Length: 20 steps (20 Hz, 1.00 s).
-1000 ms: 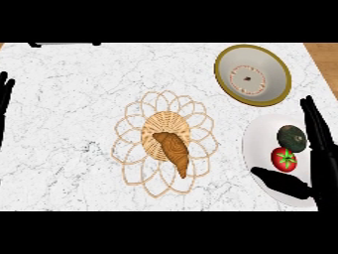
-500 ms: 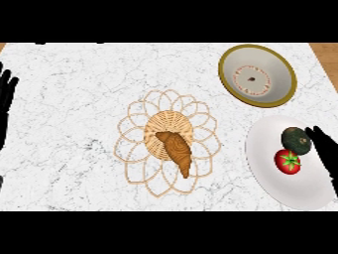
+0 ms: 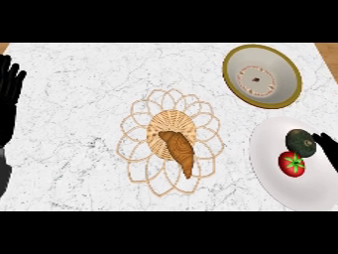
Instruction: Pick the tomato from the plate and place it in the bowl
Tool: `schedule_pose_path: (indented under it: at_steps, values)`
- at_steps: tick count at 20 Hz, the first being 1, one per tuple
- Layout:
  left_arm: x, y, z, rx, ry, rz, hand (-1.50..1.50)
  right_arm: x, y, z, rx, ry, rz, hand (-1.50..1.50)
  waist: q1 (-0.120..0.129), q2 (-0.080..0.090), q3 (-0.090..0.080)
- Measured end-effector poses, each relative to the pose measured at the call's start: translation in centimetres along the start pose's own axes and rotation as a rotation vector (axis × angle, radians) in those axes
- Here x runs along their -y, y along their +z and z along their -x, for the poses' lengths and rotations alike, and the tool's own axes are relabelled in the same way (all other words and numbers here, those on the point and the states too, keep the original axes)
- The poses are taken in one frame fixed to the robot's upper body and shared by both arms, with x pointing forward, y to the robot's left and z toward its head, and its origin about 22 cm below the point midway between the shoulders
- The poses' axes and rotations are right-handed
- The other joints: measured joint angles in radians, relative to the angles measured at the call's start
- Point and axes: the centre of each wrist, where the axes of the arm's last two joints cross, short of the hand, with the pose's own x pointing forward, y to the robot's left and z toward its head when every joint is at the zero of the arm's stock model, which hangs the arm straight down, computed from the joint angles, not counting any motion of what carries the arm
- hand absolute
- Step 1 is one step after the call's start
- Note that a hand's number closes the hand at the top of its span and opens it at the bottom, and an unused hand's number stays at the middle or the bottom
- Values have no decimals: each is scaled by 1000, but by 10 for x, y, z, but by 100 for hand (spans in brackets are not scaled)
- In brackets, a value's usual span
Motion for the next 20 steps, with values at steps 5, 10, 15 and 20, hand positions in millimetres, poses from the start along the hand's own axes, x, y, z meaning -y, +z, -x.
schedule_pose_path:
  at_steps: [5,10,15,20]
  values:
    - [-2,6,1,1,3,8,0,-2,-12,9,-27,-1,-31,-150,4,0,1]
    - [-3,4,-1,-2,5,9,0,-18,-28,19,-71,-1,-58,-150,5,0,1]
    - [0,7,-3,1,0,9,0,-35,-44,28,-117,6,-66,-150,6,0,1]
    - [4,2,-4,5,-5,5,0,-46,-58,46,-123,10,-63,-150,4,0,2]
